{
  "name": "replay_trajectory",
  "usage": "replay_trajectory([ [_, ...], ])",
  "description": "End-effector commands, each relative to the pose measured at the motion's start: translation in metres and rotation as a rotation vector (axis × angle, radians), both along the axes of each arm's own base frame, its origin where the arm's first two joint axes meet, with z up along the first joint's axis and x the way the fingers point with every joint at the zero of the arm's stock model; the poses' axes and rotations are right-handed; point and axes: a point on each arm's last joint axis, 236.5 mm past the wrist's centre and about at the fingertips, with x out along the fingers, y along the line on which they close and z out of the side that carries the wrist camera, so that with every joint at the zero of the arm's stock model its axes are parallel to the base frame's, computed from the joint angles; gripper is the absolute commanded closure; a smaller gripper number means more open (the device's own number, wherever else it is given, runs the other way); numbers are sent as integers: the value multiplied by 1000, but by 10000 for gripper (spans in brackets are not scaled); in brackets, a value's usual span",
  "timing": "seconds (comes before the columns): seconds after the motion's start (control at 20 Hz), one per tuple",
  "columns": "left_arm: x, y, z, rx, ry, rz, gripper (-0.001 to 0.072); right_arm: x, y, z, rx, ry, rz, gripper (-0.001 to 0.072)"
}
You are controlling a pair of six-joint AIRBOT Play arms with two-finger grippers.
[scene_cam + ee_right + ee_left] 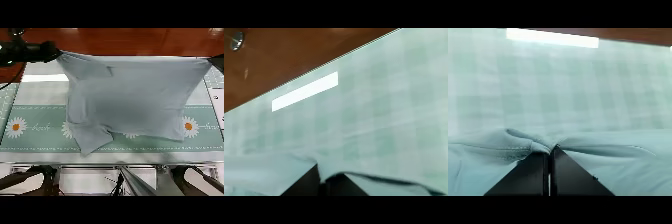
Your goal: Fold the shirts.
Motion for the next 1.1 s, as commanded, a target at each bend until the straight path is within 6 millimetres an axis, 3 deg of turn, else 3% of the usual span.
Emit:
replay_trajectory([
  [0.0, 52, -12, -47, -64, 78, 61, 687, 58, 7, -54, 93, 53, 24, 684],
  [0.15, 68, -15, -73, -109, 144, 92, 687, 91, 17, -84, 124, 105, 43, 685],
  [0.25, 64, -21, -92, -125, 206, 74, 687, 103, 20, -97, 154, 143, 46, 685],
  [0.35, 54, -25, -107, -119, 268, 44, 686, 103, 19, -106, 153, 171, 55, 684],
  [0.55, 25, -9, -123, -100, 394, -21, 686, 74, 12, -129, 69, 283, 122, 684],
  [0.75, -41, 3, -141, -15, 593, -232, 686, 25, 12, -139, 90, 411, 262, 684],
  [0.9, -68, 11, -165, 36, 707, -266, 686, -19, -8, -181, -24, 619, 281, 684],
  [1.05, -87, 0, -193, 33, 781, -289, 686, -38, 3, -213, 33, 688, 270, 684],
])
